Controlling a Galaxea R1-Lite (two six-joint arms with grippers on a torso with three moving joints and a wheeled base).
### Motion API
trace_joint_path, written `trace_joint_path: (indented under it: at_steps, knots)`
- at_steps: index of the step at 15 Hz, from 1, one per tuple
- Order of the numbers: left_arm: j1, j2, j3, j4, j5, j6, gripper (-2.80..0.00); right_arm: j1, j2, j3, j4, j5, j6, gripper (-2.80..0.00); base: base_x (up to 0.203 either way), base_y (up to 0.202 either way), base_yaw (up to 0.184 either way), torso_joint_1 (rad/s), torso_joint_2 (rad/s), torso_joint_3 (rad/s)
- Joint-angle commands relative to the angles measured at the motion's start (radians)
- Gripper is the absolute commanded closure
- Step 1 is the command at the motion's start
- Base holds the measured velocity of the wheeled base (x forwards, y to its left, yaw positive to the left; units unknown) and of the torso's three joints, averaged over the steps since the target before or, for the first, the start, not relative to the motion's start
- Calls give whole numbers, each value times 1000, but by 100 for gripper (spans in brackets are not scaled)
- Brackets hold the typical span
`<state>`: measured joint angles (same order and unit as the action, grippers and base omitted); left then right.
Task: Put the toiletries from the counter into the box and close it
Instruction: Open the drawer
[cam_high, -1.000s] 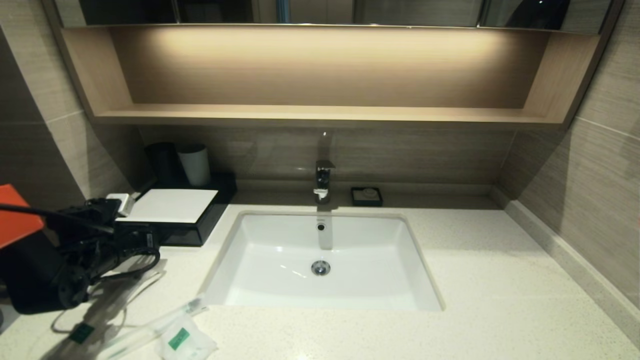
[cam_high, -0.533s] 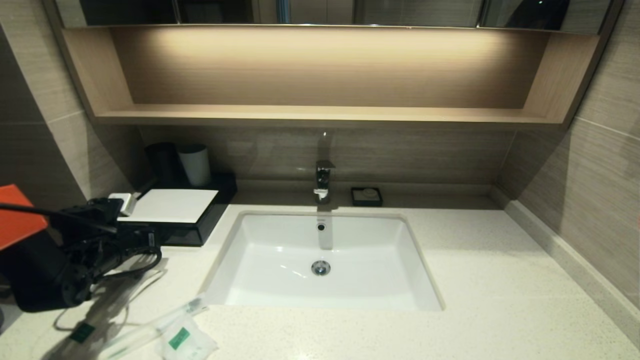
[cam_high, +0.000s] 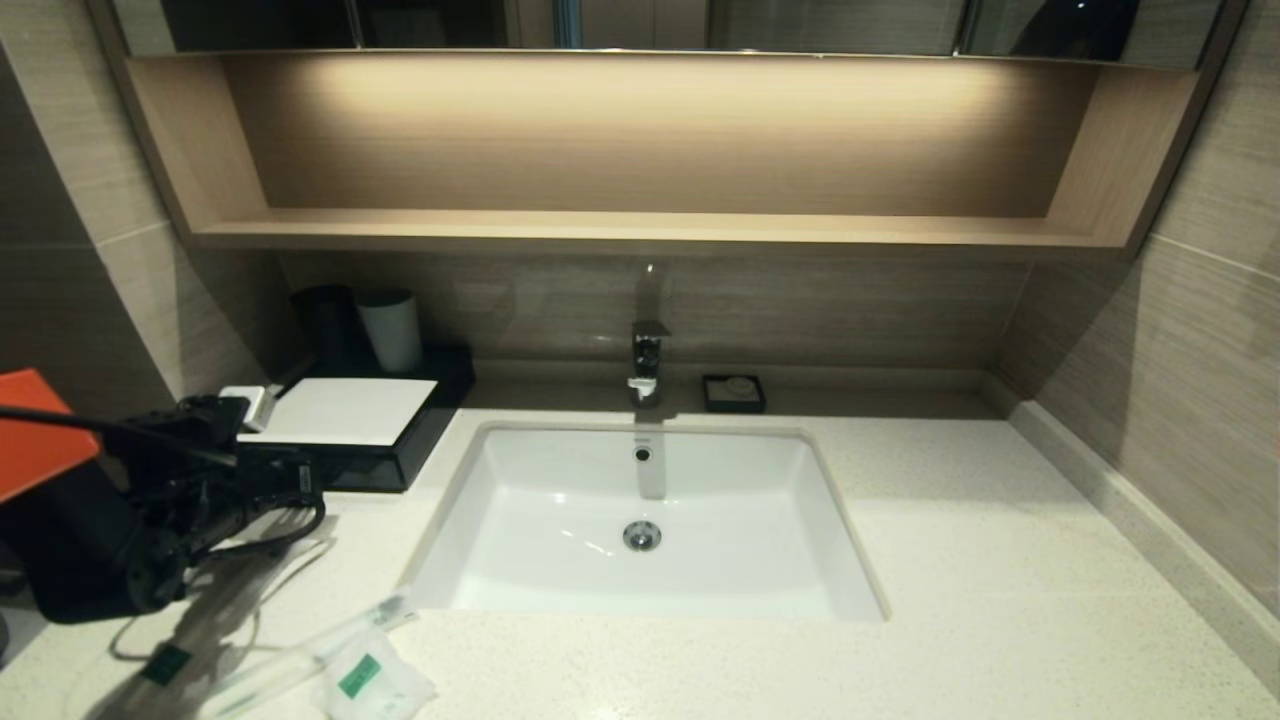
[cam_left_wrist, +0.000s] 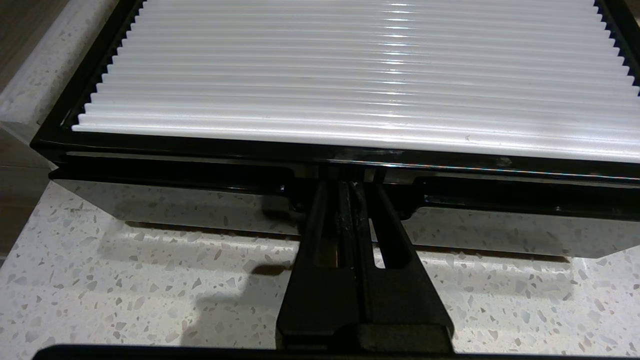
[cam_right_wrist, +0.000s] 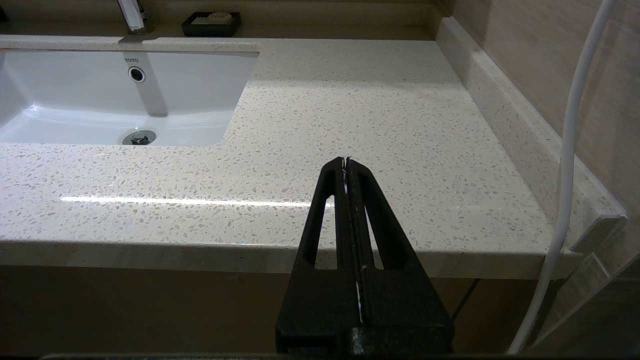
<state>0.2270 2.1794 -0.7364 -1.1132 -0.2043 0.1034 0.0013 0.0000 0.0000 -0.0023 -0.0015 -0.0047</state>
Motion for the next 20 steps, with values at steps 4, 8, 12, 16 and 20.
trace_joint_path:
  at_steps: [4,8,12,16,20]
  knots:
    - [0,-13,1,4,1,0,0,0,-2,2,-1,0,0,0,0,0,0,0,0,0]
    - [0,-19,9,11,5,1,0,0,-2,1,-1,0,0,0,0,0,0,0,0,0]
    - [0,-28,12,29,5,1,0,0,-2,1,-1,0,-1,0,0,0,0,0,0,0]
    - [0,-63,9,77,5,1,0,0,-2,2,-1,0,-1,0,0,0,0,0,0,0]
    - [2,-72,3,101,5,2,0,0,-2,1,-1,0,-1,0,0,0,0,0,0,0]
